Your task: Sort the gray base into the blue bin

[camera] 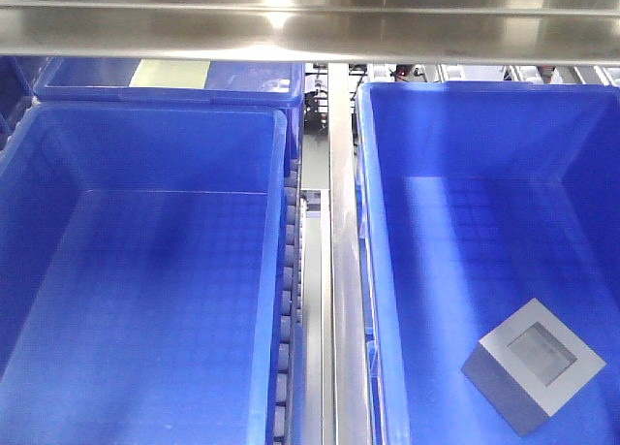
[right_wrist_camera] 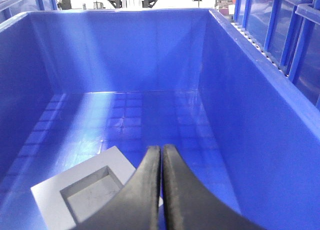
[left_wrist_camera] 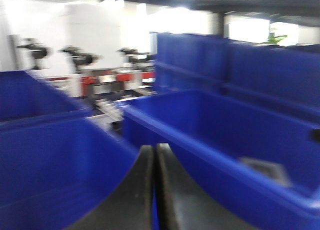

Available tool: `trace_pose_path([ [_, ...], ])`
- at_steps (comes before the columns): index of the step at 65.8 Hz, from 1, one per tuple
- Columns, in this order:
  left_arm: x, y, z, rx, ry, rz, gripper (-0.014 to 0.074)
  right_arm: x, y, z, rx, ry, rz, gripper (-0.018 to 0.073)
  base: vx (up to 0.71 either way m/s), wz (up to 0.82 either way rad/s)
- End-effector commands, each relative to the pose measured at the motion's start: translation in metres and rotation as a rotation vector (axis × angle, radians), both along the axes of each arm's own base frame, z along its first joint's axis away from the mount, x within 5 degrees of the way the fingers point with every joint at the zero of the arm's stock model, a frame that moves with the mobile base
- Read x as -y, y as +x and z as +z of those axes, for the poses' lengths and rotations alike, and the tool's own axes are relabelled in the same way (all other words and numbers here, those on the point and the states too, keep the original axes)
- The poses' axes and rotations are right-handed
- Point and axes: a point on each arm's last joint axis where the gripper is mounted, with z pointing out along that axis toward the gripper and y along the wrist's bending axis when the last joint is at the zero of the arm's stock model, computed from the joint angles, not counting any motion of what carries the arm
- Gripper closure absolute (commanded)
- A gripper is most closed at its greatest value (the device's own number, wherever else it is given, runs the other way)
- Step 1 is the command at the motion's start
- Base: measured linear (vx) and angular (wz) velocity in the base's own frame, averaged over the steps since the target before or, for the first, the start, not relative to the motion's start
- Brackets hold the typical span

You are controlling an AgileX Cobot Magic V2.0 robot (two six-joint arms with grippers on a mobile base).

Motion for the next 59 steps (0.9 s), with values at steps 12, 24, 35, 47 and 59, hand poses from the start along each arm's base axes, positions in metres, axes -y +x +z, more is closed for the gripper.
trace_pose_path([
  [12,-0.014,0.005,-0.003,0.052,0.082,0.422,0.0603,0.0,0.001,0.001,0.024,-0.019,-0.001,0.0564,0.0,0.0],
  [24,-0.02,0.017,-0.032,0.017,0.152,0.607,0.0603,0.0,0.001,0.001,0.024,-0.019,-0.001,0.0564,0.0,0.0],
  [35,-0.023,0.024,-0.058,-0.009,0.16,0.671,0.0603,0.0,0.001,0.001,0.024,-0.019,-0.001,0.0564,0.0,0.0],
  [47,-0.024,0.027,-0.072,-0.023,0.165,0.683,0.0603,0.0,0.001,0.001,0.024,-0.019,-0.001,0.0564,0.0,0.0],
  [59,-0.024,0.027,-0.073,-0.038,0.167,0.682,0.0603,0.0,0.001,0.001,0.024,-0.019,-0.001,0.0564,0.0,0.0],
])
